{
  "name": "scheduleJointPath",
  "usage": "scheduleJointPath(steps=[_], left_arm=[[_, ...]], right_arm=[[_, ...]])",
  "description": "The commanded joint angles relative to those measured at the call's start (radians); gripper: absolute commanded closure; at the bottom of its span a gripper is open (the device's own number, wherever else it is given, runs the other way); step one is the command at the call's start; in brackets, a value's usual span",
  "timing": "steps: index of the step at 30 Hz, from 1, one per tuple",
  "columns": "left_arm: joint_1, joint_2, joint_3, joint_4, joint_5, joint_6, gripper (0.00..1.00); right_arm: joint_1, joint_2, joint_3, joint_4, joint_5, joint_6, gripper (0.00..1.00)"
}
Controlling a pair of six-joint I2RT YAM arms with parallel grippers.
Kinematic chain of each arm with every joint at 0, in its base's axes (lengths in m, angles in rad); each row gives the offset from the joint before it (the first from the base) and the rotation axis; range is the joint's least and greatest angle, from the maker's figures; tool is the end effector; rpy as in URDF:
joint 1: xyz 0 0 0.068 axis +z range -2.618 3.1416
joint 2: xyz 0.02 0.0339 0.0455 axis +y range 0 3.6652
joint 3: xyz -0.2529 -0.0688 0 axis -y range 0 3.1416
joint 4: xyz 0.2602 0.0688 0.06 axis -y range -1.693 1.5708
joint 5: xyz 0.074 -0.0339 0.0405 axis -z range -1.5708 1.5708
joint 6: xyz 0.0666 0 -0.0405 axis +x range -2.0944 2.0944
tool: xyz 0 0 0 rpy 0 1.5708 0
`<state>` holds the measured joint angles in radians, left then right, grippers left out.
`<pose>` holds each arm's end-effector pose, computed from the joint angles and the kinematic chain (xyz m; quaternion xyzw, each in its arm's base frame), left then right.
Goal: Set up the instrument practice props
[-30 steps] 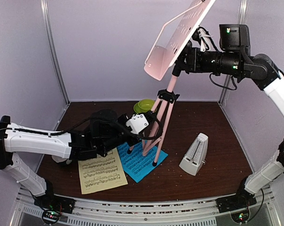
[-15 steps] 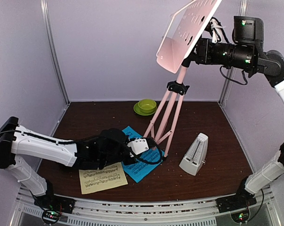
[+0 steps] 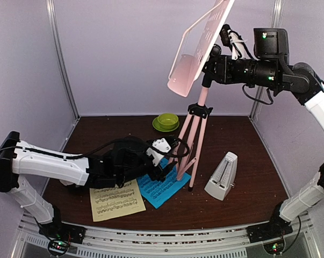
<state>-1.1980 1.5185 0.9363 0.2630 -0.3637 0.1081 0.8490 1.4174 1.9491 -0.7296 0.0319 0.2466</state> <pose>0.1628 -0.3513 0.2303 0.4002 0.6975 -0.1733 0.5686 0.2084 0.2336 0.5194 -0.2198 0.7416 0.3195 0.5474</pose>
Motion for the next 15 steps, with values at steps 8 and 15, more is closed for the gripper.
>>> scheduleJointPath(steps=[8,15], left_arm=[[-0.002,0.19,0.234,-0.136,-0.232,-0.084,0.4],[-0.003,0.196,0.34,-0.162,-0.301,-0.114,0.46]], right_arm=[[0.04,-0.094,0.065,0.329,0.076,0.053,1.0],[0.071,-0.089,0.048,0.311,0.103,0.059,1.0]])
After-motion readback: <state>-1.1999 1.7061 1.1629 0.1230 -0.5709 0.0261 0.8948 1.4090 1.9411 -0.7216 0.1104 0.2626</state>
